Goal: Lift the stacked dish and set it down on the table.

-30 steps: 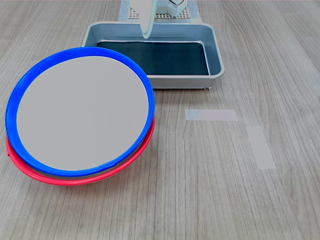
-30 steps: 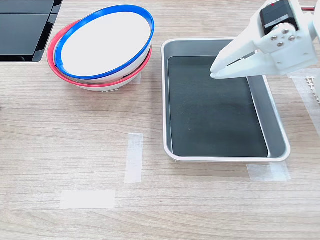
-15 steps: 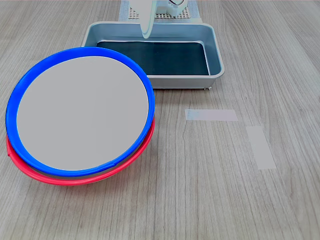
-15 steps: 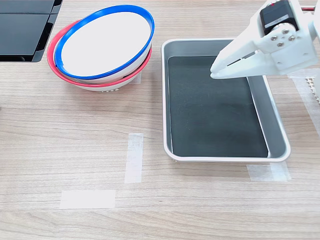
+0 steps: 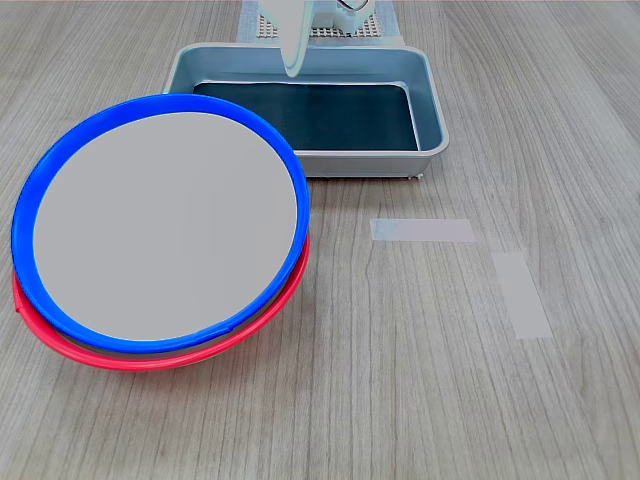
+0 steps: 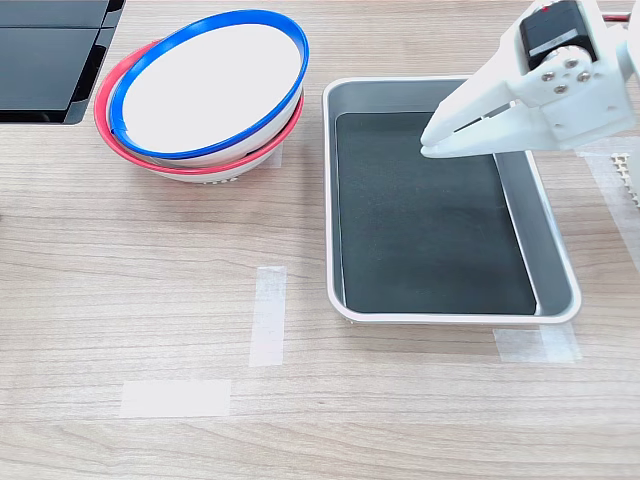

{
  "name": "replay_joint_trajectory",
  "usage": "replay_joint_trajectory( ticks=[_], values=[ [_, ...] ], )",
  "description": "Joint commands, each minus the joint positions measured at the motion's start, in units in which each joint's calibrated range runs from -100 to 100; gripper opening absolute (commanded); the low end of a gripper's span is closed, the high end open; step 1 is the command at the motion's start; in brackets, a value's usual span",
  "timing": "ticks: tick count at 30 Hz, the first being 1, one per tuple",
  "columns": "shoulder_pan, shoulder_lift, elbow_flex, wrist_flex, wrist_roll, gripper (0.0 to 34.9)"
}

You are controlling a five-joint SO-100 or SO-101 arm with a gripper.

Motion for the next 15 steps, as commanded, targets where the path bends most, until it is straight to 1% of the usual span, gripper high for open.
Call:
replay_joint_trajectory(
  ticks=[1,5,8,10,12,14,15],
  values=[
    [0.15,-0.17,0.00,0.11,-0.05,0.3],
    [0.05,-0.17,0.00,0.11,0.05,0.3],
    [-1.08,1.02,-1.09,0.94,-0.44,0.3],
    [-0.61,5.89,-6.55,1.68,0.54,0.3],
    [1.09,13.48,-14.66,1.93,1.42,0.3],
    [2.50,22.18,-23.85,2.92,2.54,2.4],
    [3.44,27.89,-29.40,3.66,2.98,4.1]
  ],
)
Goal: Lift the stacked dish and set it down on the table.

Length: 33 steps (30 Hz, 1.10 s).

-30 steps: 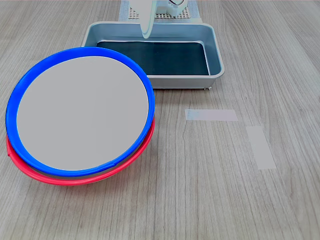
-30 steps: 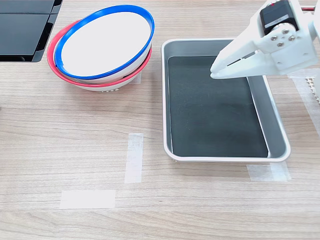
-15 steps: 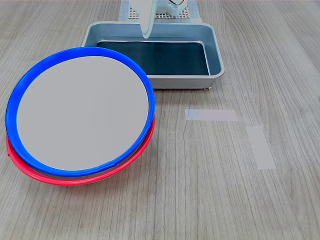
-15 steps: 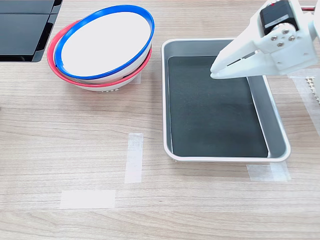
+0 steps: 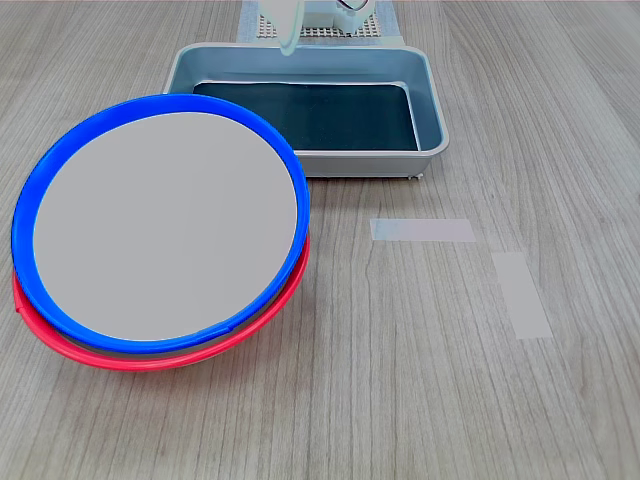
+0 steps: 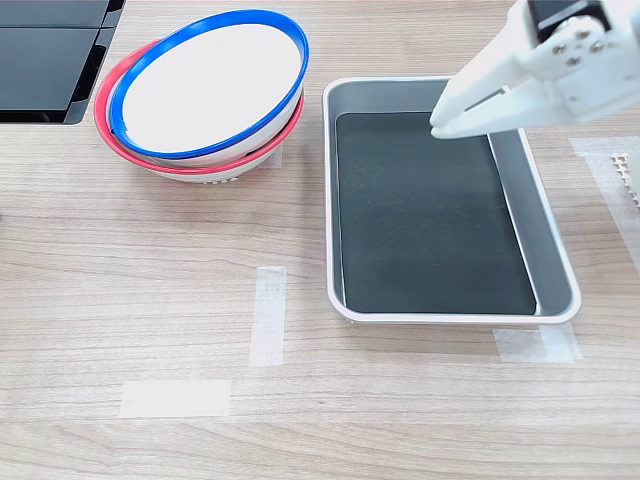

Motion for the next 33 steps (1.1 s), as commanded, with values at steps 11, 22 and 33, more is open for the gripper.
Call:
replay_joint_trajectory(
  ticks=[11,22,33],
  values=[
    [6.44,61.50,-59.31,8.31,3.81,16.5],
    [8.14,76.85,-64.31,2.70,6.01,17.5],
    [8.04,85.21,-67.32,-3.16,6.35,0.3]
  ],
)
